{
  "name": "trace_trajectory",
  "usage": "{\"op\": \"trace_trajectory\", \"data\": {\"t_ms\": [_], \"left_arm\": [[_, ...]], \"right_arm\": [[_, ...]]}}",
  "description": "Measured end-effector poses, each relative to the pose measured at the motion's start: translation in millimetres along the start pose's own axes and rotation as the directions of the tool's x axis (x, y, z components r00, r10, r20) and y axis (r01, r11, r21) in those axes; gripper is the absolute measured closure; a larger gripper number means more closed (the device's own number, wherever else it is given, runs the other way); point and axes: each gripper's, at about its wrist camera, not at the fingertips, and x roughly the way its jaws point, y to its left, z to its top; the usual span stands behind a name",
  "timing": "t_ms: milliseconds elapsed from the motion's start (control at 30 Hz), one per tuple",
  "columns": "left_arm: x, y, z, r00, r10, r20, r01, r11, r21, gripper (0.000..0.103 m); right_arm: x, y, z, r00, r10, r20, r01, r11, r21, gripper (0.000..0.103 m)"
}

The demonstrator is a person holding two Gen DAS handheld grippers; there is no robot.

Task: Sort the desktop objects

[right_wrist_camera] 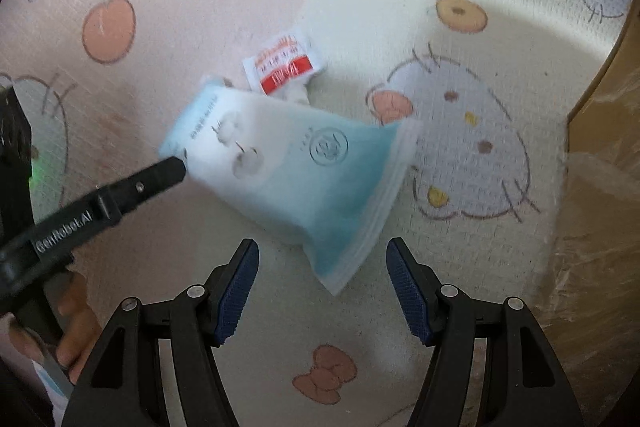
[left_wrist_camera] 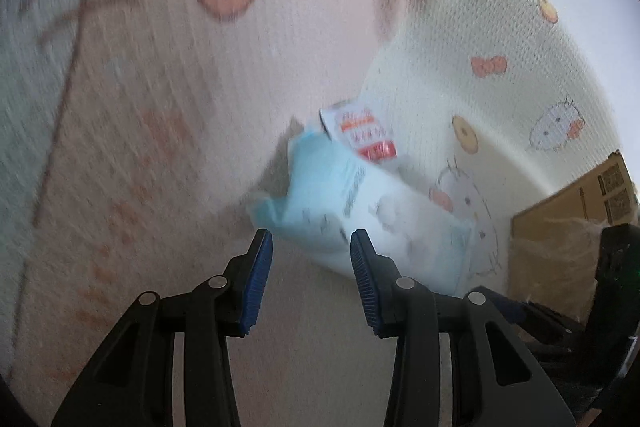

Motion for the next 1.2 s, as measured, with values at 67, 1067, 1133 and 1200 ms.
{"op": "trace_trajectory", "data": {"t_ms": [67, 1067, 1133, 1200], "left_arm": [[-0.2, -1.9, 8.2, 1.000, 0.017, 0.024, -0.018, 1.000, 0.018, 0.054], [24.3, -1.3, 13.7, 0.992, -0.019, -0.125, 0.022, 0.999, 0.026, 0.046], [25.6, -0.7, 18.9, 0.991, -0.011, -0.130, 0.014, 1.000, 0.024, 0.046], [27.5, 0.9, 20.1, 0.991, -0.014, -0.135, 0.015, 1.000, 0.010, 0.046]], "right_arm": [[-3.0, -5.3, 4.1, 0.999, 0.011, 0.035, -0.013, 0.999, 0.046, 0.039], [39.7, -47.2, 39.2, 0.993, 0.110, 0.041, -0.117, 0.926, 0.359, 0.032], [37.6, -50.7, 38.9, 0.992, 0.118, 0.044, -0.126, 0.914, 0.385, 0.032], [35.2, -53.4, 37.8, 0.992, 0.121, 0.048, -0.130, 0.908, 0.398, 0.032]]}}
